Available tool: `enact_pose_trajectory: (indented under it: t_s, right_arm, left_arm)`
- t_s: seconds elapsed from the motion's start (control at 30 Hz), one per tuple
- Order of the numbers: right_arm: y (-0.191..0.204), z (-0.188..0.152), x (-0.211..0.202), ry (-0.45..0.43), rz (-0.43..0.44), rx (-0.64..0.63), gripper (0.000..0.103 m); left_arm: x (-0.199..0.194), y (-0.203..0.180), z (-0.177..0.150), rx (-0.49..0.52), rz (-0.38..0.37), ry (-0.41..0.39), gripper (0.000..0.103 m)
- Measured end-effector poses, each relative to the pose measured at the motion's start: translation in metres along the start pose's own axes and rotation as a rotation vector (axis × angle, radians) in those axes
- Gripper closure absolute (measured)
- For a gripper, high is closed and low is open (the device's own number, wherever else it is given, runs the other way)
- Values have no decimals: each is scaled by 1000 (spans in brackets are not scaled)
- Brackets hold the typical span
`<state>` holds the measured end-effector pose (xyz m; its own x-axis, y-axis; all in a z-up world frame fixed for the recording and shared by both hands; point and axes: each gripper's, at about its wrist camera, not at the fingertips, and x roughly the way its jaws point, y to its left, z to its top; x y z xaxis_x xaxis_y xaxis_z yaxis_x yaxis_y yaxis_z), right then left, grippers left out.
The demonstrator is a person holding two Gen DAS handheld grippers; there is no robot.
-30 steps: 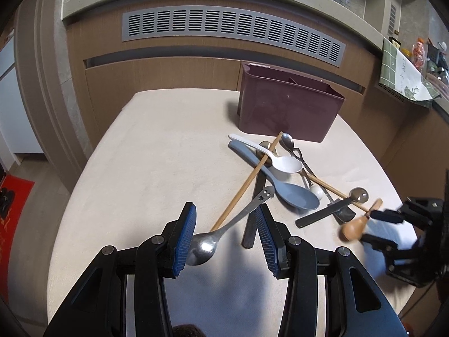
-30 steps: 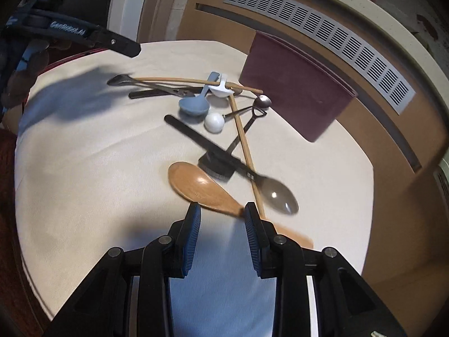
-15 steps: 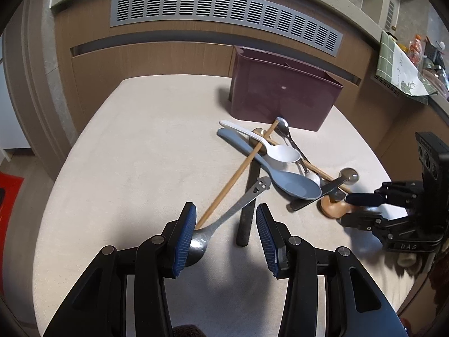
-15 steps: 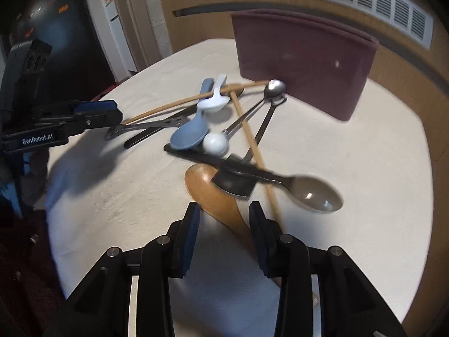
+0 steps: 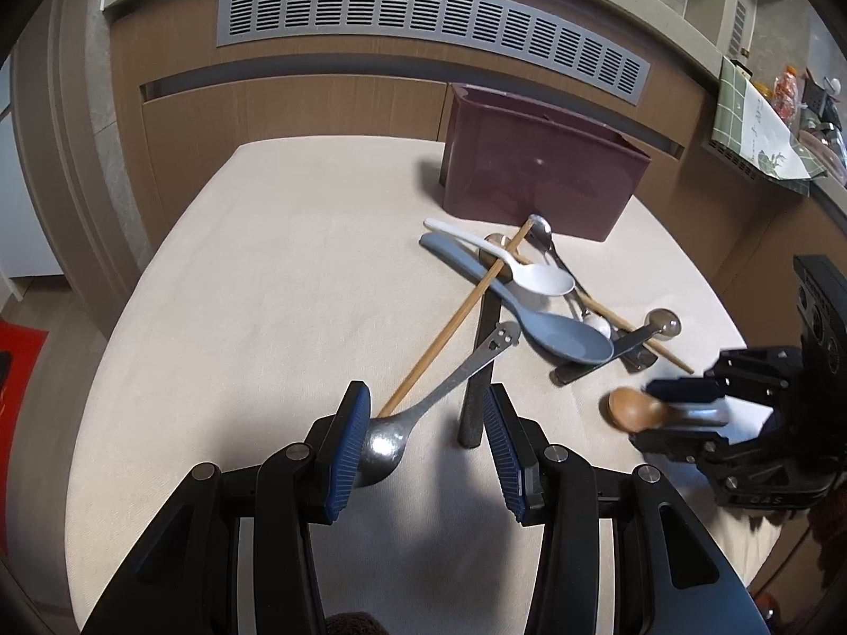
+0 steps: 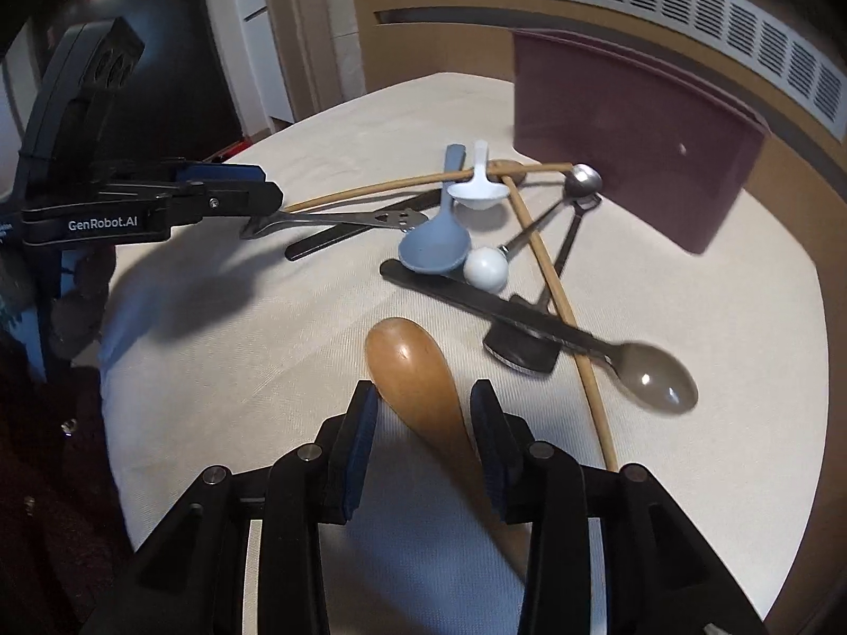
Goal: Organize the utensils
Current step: 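Reach the right gripper to the wooden spoon and grasp its handle, then grasp a wooden chopstick with the left gripper while the right gripper holds the wooden spoon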
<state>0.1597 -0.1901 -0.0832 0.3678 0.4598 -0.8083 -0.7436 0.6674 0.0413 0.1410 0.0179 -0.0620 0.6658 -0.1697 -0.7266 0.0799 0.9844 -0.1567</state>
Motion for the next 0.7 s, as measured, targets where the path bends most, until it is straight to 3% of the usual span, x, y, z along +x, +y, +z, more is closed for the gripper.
enact_pose_trajectory:
  t_s: [0.2, 0.47, 0.57, 0.7]
  right_arm:
    - [5, 2, -5, -24, -36, 18, 77]
    - [-35, -16, -69, -284, -82, 347, 77]
    - [-40, -23, -71, -284, -103, 385, 77]
    - [-43, -27, -76, -263, -117, 413, 77]
  left_arm:
    - [-3, 5, -9, 34, 2, 1, 57]
    - [7, 5, -10, 73, 11, 28, 57]
    - [5, 3, -6, 82, 7, 22, 57]
    - [6, -7, 13, 78, -56, 12, 57]
